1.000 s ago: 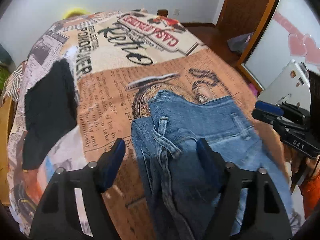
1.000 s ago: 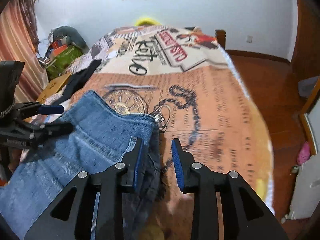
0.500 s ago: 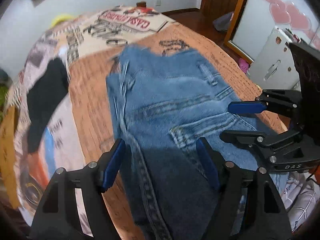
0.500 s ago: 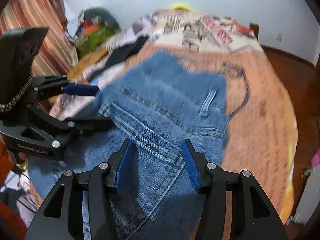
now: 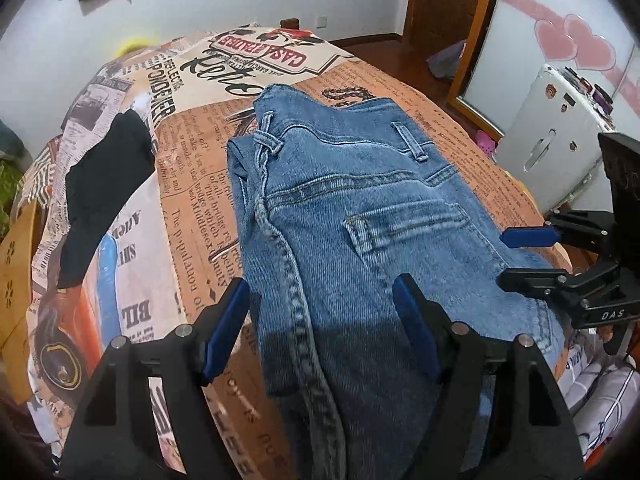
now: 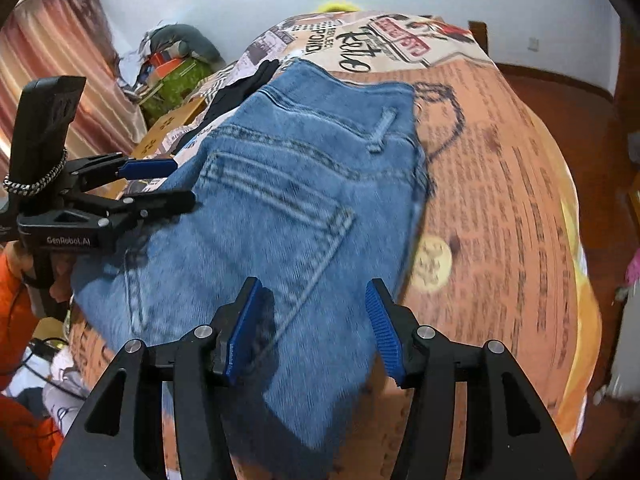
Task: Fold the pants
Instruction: 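Grasp the folded jeans edge with the right tool while the left tool pinches the waistband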
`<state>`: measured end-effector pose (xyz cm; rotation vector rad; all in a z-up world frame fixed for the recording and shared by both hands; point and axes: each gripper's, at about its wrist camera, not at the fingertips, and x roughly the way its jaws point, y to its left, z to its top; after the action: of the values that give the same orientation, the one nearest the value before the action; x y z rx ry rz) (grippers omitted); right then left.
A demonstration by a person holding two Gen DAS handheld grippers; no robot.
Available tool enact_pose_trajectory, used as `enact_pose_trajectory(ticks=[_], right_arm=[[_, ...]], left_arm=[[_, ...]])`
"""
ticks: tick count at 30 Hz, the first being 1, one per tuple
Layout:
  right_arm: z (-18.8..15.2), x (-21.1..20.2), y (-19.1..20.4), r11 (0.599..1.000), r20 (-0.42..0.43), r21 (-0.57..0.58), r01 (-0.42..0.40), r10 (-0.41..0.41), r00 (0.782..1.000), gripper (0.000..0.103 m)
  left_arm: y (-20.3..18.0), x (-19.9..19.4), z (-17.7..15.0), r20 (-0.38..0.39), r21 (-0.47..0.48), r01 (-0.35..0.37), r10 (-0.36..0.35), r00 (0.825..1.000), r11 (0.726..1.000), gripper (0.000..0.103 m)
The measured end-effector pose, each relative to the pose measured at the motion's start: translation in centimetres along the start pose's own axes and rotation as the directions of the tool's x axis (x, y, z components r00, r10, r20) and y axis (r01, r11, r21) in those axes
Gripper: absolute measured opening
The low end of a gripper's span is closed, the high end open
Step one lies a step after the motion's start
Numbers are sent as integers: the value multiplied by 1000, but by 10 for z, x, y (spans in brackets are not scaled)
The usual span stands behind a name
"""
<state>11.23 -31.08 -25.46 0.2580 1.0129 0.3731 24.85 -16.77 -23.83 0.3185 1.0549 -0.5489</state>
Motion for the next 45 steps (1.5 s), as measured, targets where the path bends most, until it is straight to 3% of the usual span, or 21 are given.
enact_pose_trajectory(ticks=[3, 7, 12, 16, 19, 21, 24, 30, 33, 36, 38, 45], right_arm=[[-4, 1, -7, 999, -6, 48, 1, -1, 1000, 62], [6, -3, -8, 998, -18, 55, -4, 5, 1000, 63], [20, -8, -10, 999, -5, 28, 31, -31, 1000, 63], [31, -1, -26, 998, -1, 67, 18, -18, 1000, 66], [36, 11, -35, 996, -25, 86, -5, 7, 1000, 66], [37, 23, -42, 994, -49, 107, -39, 44, 998, 66], [39, 33, -48, 987, -55, 128, -94, 102, 993, 66], [47, 46, -55, 979, -67, 135, -151, 161, 985, 76], [49, 50, -59, 972, -69, 149, -183, 195, 978, 77], [53, 54, -62, 966, -70, 164, -202, 216, 974, 77], [55, 56, -61, 964, -71, 170, -204, 218, 973, 77], [46, 48, -60, 957, -78, 183, -225, 242, 967, 77]], left_arm=[[4, 0, -1, -2, -38, 19, -19, 1000, 999, 75], [19, -2, 11, -51, -140, 93, -101, 994, 986, 74], [28, -14, 28, -27, -124, 42, -45, 999, 991, 74], [33, 1, 31, -87, -147, 74, -88, 992, 986, 76], [34, 15, 28, -139, -138, 70, -89, 986, 988, 80], [37, 19, 28, -135, -137, 68, -86, 987, 988, 88], [44, 27, 30, -149, -166, 99, -124, 981, 981, 91], [52, 40, 42, -152, -218, 168, -203, 967, 961, 91], [48, 45, 51, -145, -200, 179, -209, 967, 963, 91], [47, 62, 55, -178, -226, 219, -262, 949, 949, 92], [48, 69, 54, -181, -243, 223, -270, 946, 944, 97], [49, 56, 38, -173, -244, 253, -299, 938, 936, 97]])
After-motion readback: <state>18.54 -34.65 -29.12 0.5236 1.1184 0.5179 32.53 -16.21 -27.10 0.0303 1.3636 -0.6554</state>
